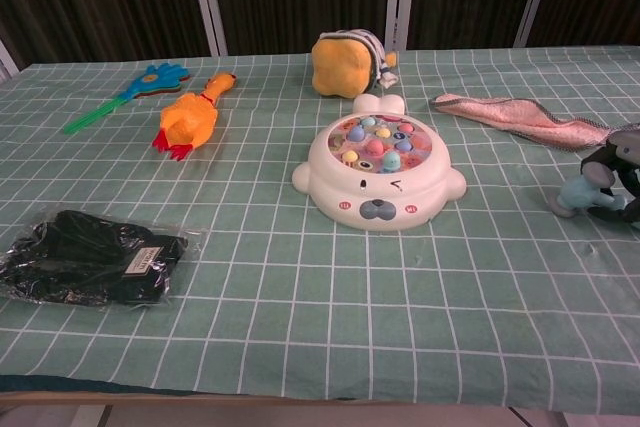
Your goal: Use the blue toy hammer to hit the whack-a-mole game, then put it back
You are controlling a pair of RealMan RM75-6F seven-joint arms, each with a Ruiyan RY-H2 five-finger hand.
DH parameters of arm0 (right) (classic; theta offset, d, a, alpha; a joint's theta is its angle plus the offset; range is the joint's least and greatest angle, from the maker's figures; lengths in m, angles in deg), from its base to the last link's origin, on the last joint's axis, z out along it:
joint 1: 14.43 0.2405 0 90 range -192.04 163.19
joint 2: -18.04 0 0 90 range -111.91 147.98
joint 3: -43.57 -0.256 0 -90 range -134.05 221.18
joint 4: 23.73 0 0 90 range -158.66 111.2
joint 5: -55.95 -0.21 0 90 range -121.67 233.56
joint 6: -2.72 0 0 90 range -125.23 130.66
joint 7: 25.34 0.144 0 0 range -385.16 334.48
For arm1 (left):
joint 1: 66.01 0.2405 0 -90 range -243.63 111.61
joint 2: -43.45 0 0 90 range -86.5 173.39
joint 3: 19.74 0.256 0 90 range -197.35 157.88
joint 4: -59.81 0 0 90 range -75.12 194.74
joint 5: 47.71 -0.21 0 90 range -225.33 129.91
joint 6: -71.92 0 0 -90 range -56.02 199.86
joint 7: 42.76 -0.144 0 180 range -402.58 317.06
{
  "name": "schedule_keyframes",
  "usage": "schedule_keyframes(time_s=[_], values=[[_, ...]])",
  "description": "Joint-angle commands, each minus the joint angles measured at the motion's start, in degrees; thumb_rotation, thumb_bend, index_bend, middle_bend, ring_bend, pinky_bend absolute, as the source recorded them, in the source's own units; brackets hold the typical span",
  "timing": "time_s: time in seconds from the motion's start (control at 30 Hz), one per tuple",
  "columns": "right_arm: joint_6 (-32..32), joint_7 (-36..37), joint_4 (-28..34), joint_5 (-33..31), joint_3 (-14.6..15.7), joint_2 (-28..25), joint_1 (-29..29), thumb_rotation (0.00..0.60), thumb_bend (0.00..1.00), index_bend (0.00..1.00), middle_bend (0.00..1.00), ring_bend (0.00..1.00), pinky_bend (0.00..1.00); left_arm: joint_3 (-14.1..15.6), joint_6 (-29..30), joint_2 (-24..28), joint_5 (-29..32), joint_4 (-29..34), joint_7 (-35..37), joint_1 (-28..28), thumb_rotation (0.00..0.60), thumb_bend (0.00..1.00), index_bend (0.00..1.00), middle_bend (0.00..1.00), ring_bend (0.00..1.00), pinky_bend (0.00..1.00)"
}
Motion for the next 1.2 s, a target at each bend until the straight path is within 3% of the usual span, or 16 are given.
schedule_keyframes(time_s=[0.03, 1.2], values=[[-0.63, -0.15, -0.37, -0.01, -0.53, 0.23, -0.15, 0.6, 0.49, 1.0, 0.7, 0.76, 0.93, 0.02, 0.02, 0.03, -0.01, 0.0, 0.06, 0.0, 0.6, 0.4, 0.0, 0.0, 0.0, 0.0], [-3.77, 1.26, -1.63, 0.53, -4.55, 0.77, -1.59, 0.6, 0.42, 0.91, 0.7, 0.71, 0.91, 0.01, -0.23, -0.24, -0.03, 0.17, -0.68, -0.29, 0.6, 0.4, 0.0, 0.01, 0.0, 0.0]])
